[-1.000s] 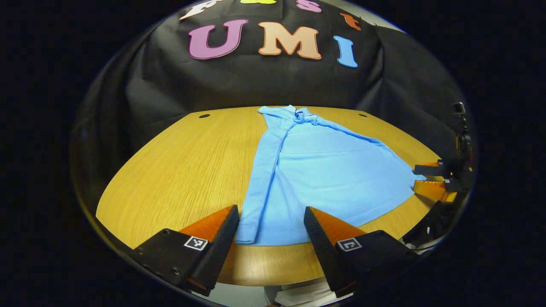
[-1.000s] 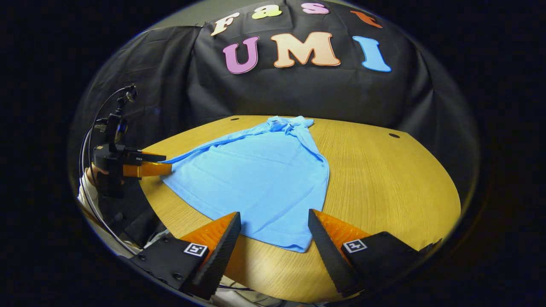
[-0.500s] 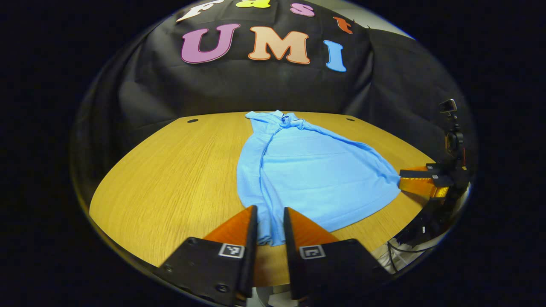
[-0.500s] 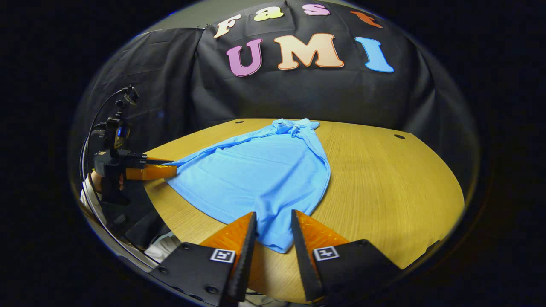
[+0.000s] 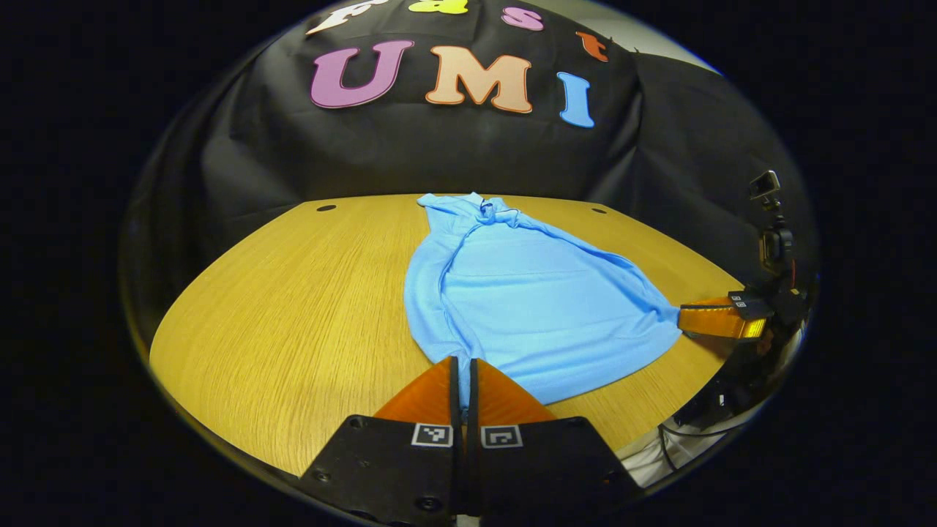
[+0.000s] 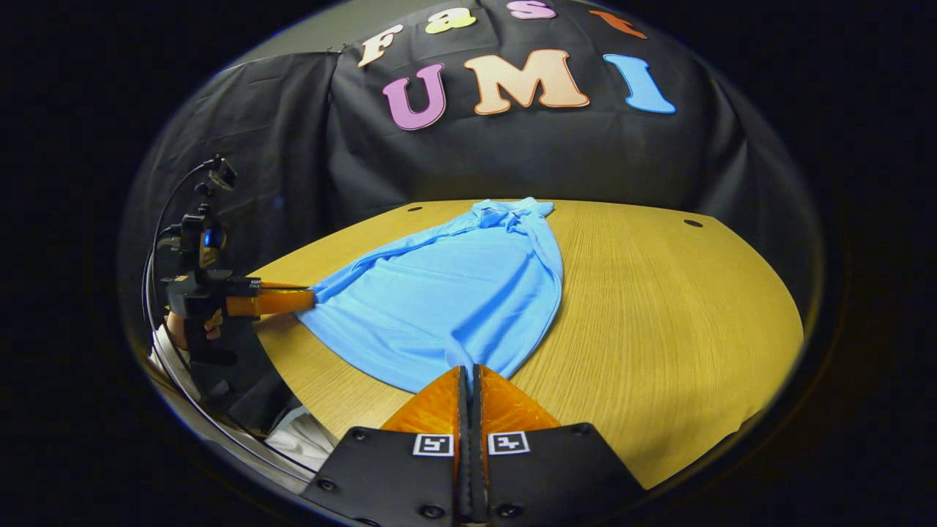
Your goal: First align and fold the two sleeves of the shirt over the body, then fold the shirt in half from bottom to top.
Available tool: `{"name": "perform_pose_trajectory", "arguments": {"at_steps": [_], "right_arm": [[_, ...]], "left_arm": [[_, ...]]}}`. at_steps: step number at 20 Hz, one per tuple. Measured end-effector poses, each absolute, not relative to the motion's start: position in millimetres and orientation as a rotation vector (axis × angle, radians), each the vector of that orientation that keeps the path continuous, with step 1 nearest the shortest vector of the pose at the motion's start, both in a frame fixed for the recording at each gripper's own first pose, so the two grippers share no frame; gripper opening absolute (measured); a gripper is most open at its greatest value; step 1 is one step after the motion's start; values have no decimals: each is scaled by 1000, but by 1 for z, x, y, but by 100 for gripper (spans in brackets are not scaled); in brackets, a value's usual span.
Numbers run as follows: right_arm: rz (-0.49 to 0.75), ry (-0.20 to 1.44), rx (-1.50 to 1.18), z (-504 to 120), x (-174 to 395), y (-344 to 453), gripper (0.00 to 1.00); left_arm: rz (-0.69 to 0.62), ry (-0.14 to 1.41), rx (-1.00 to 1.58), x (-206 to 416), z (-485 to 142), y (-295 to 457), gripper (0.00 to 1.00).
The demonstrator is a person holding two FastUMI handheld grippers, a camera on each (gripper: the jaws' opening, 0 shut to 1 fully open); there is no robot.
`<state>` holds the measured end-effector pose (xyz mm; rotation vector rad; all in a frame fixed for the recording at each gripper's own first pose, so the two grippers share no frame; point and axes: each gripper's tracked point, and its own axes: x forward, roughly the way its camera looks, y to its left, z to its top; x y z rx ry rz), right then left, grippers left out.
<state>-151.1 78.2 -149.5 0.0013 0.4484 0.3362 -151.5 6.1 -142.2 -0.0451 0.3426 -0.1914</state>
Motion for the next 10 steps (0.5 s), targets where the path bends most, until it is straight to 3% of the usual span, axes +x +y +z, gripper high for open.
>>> {"name": "perform_pose_trajectory", "arguments": {"at_steps": [10], "right_arm": [[267,374,-10,-99,-87,70,3]], "left_arm": [[-227,292,-53,-99,-87,8,0]]}}
